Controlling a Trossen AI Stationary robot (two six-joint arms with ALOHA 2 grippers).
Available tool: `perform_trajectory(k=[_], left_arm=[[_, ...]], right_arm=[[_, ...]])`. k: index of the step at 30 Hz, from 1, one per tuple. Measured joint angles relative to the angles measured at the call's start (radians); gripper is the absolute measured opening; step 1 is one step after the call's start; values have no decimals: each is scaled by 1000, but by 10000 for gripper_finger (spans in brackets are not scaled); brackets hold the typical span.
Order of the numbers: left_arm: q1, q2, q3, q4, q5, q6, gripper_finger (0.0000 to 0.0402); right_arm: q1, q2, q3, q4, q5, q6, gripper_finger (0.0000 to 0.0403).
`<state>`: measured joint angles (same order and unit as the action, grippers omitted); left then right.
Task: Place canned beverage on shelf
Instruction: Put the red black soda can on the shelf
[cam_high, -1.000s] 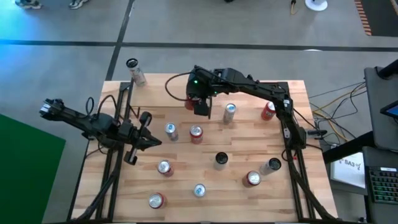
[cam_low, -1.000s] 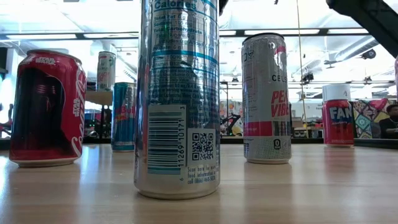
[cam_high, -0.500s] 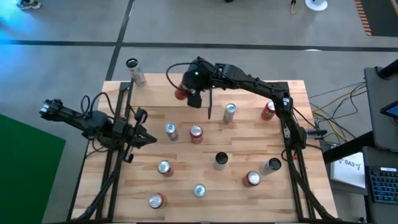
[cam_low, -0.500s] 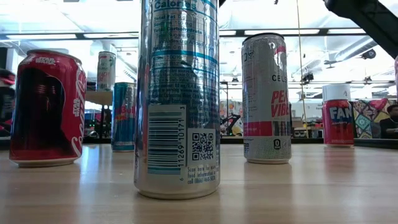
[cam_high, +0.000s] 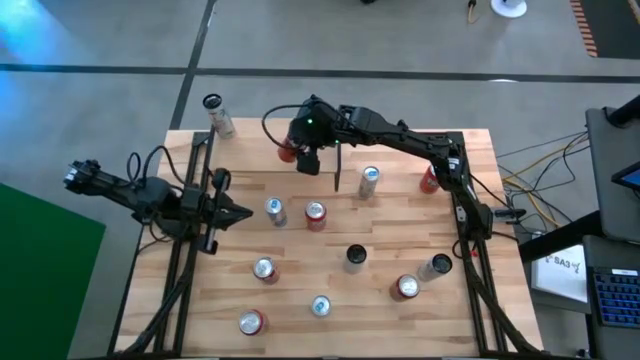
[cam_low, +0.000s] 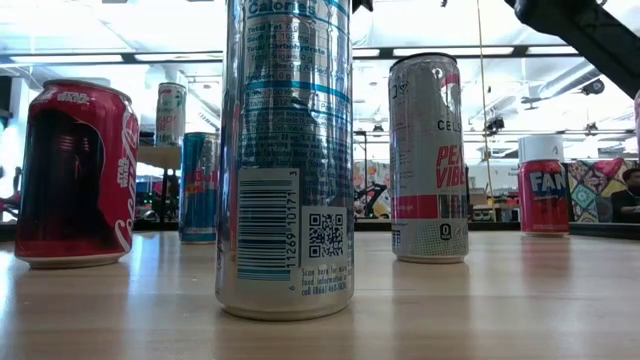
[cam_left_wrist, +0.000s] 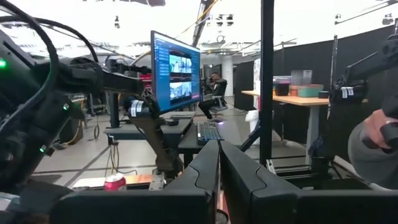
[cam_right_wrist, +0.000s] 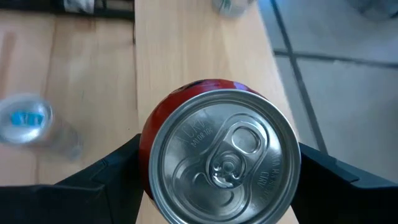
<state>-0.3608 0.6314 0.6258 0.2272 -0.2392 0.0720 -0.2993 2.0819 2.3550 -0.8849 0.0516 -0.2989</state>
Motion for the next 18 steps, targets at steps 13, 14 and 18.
perform_trajectory(k=[13,14,18], left_arm=[[1,-30,0,-8,-66,70,0],[1,-34,0,-10,-66,74,0],[1,-52,0,-26,-67,76,0]], right_arm=[[-3,-14,2,108,-104,57,294],[-2,-10,2,104,-104,60,294],[-4,-7,2,19,-104,64,294]])
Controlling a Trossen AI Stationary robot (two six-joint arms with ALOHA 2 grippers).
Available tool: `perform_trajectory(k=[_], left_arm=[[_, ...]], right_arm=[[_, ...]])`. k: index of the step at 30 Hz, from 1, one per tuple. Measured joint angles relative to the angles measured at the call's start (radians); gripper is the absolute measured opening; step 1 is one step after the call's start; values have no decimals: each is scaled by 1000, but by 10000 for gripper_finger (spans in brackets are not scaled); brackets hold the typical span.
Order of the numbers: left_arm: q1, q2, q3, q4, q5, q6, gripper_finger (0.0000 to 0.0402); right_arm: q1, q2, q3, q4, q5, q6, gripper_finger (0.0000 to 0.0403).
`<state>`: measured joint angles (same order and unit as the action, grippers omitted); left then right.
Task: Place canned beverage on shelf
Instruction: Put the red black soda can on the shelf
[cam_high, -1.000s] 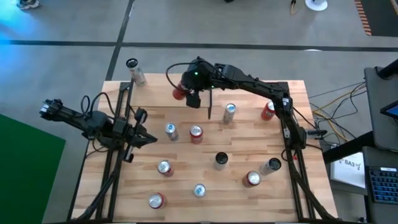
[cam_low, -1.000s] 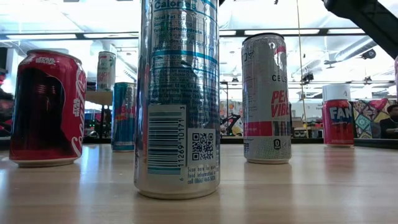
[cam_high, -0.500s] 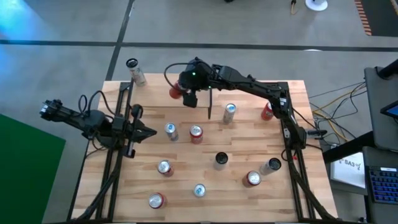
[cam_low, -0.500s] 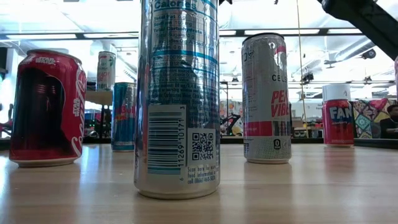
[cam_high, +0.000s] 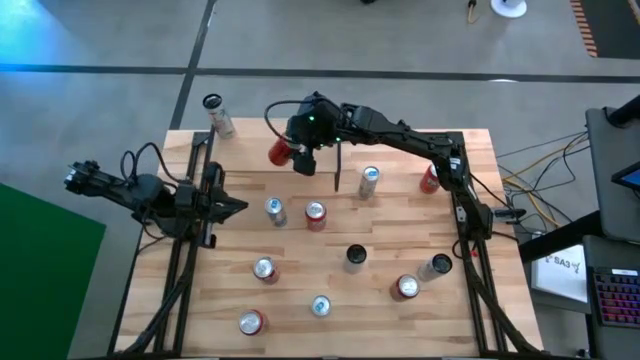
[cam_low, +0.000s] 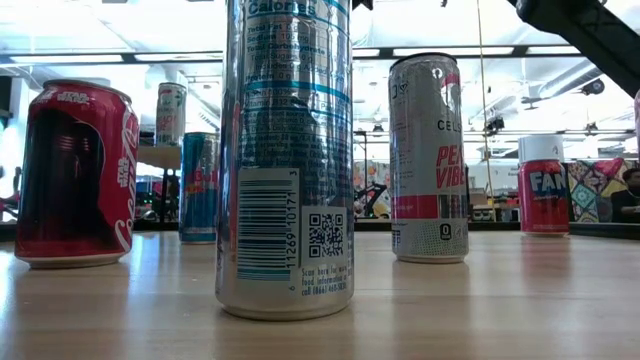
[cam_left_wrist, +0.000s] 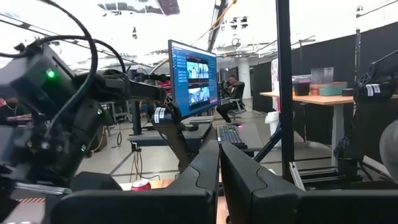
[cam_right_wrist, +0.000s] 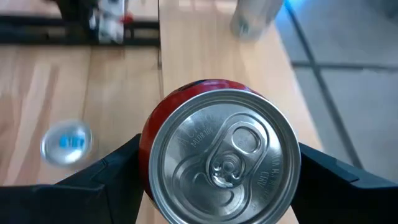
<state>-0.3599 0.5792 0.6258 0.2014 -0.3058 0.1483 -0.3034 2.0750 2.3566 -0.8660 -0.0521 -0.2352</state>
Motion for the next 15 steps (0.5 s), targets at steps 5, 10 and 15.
perform_trajectory(k=[5,10,15], left_arm=[[0,-16,0,-28,0,0,0],[0,-23,0,-34,0,0,0],[0,-23,0,-39,-1,1,0]], right_arm=[[-2,-8,0,-84,7,0,294],[-2,-12,0,-141,34,-11,294],[-3,-12,0,-161,41,-19,294]])
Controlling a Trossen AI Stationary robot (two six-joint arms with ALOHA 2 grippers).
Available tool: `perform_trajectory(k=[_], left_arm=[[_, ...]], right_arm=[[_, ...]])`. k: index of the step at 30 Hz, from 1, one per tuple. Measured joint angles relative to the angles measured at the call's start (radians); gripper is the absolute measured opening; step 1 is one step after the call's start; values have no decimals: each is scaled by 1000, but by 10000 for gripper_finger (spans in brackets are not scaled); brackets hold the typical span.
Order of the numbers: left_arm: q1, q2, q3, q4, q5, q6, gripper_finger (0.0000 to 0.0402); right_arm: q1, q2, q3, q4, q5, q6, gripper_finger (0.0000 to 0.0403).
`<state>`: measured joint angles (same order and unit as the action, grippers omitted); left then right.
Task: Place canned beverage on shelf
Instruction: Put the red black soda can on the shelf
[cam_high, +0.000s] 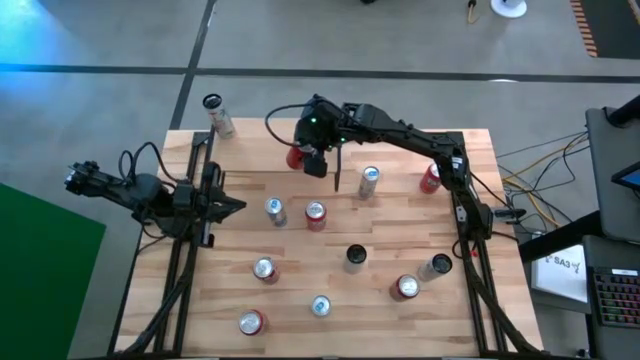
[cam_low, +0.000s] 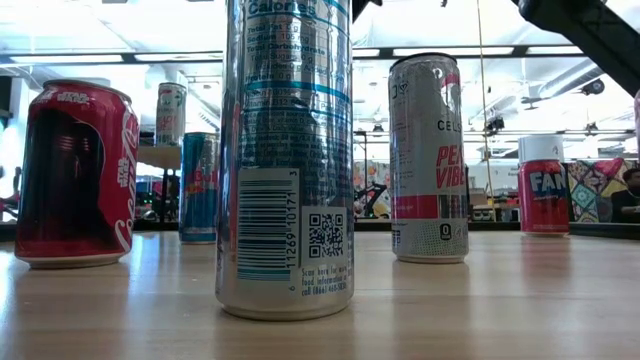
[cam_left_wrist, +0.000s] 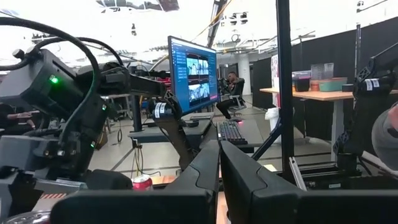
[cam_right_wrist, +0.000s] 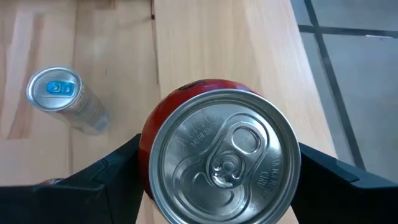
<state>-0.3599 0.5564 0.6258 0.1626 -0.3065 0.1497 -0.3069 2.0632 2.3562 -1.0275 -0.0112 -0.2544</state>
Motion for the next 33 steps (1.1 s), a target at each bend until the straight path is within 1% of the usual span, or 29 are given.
perform_trajectory(k=[5,10,18,22,27,33], left_arm=[[0,0,0,-1,0,15,0],[0,0,0,0,-1,25,0],[0,-2,0,6,-1,23,0],[0,-12,0,11,-2,22,0],[0,-15,0,10,-2,22,0],[0,-16,0,9,-2,22,0]], right_arm=[[0,0,-1,17,14,-22,294],[0,1,-1,215,14,-23,294],[4,27,-1,370,3,27,294],[8,50,-1,375,3,22,294],[8,50,0,375,3,22,294],[8,45,-1,172,13,2,294]])
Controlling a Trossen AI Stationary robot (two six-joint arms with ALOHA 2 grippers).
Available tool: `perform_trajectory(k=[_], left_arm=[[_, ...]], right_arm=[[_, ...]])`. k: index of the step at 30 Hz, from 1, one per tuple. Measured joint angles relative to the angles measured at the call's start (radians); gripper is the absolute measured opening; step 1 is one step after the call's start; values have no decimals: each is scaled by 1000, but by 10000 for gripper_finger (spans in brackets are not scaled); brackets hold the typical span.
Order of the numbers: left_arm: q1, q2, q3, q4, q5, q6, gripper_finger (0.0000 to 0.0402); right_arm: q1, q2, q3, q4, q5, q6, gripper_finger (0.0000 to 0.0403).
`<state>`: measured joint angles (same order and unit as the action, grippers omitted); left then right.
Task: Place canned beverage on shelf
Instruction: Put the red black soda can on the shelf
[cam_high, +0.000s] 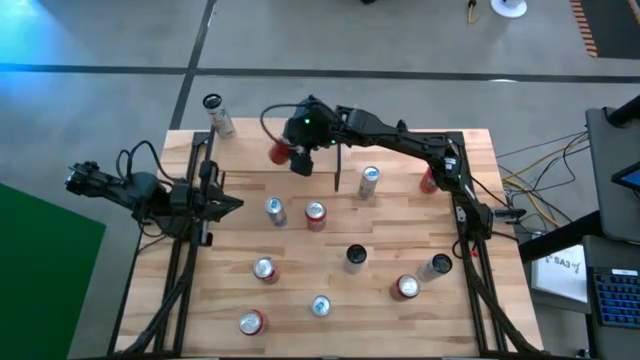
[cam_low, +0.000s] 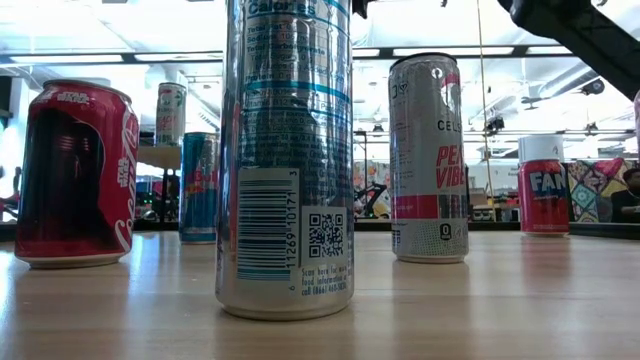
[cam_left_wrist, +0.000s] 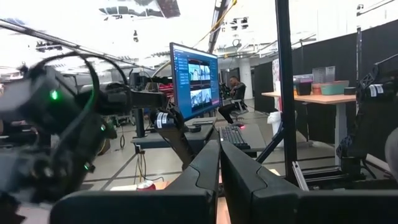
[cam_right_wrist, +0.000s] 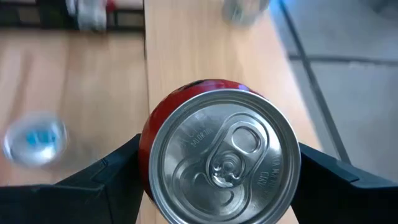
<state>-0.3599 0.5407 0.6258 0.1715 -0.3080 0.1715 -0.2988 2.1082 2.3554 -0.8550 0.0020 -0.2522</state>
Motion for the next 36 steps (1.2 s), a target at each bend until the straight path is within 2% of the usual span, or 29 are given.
perform_trajectory(k=[23,30,36], left_arm=[[0,-4,0,-9,0,16,0],[0,-9,0,-7,0,18,0],[0,-10,0,-8,-1,18,0]], right_arm=[[3,-13,1,-112,2,-64,294],[1,-13,1,-112,105,-67,314],[-8,-13,1,-114,108,-63,306]])
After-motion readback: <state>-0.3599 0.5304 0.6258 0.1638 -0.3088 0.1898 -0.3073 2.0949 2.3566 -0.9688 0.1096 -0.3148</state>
